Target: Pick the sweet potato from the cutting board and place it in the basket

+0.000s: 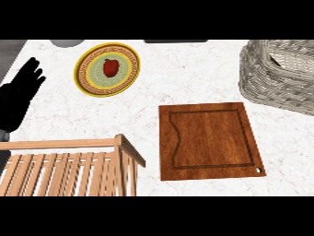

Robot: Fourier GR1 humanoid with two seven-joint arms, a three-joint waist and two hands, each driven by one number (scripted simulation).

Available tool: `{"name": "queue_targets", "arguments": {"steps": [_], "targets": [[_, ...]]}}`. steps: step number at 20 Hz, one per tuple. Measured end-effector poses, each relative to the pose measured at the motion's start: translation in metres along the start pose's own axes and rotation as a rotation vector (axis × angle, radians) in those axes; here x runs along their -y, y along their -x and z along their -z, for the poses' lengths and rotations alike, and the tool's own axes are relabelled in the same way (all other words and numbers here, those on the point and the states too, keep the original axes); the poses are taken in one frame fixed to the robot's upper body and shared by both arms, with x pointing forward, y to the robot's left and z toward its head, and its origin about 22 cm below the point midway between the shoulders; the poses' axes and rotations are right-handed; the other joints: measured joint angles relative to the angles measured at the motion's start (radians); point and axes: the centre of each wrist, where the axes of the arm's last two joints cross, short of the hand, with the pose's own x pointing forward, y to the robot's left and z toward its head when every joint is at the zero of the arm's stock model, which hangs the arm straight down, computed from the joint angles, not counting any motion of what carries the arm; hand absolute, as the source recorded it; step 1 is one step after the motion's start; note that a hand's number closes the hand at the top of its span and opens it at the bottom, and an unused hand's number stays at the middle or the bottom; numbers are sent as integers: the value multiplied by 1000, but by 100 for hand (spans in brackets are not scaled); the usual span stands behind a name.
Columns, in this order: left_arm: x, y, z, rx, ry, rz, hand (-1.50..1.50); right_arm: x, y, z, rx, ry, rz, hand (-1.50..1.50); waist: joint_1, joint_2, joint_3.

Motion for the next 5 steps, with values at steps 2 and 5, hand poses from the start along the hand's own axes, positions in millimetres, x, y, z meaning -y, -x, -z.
{"name": "queue_targets", "arguments": {"steps": [2, 5], "targets": [[-1, 0, -1, -4, -8, -2, 0, 32, 5, 2, -12, -37, -19, -150, -3, 0, 0], [-1, 0, -1, 0, -4, -7, 0, 72, 13, 1, -29, -87, -33, -150, -3, 1, -1]]}}
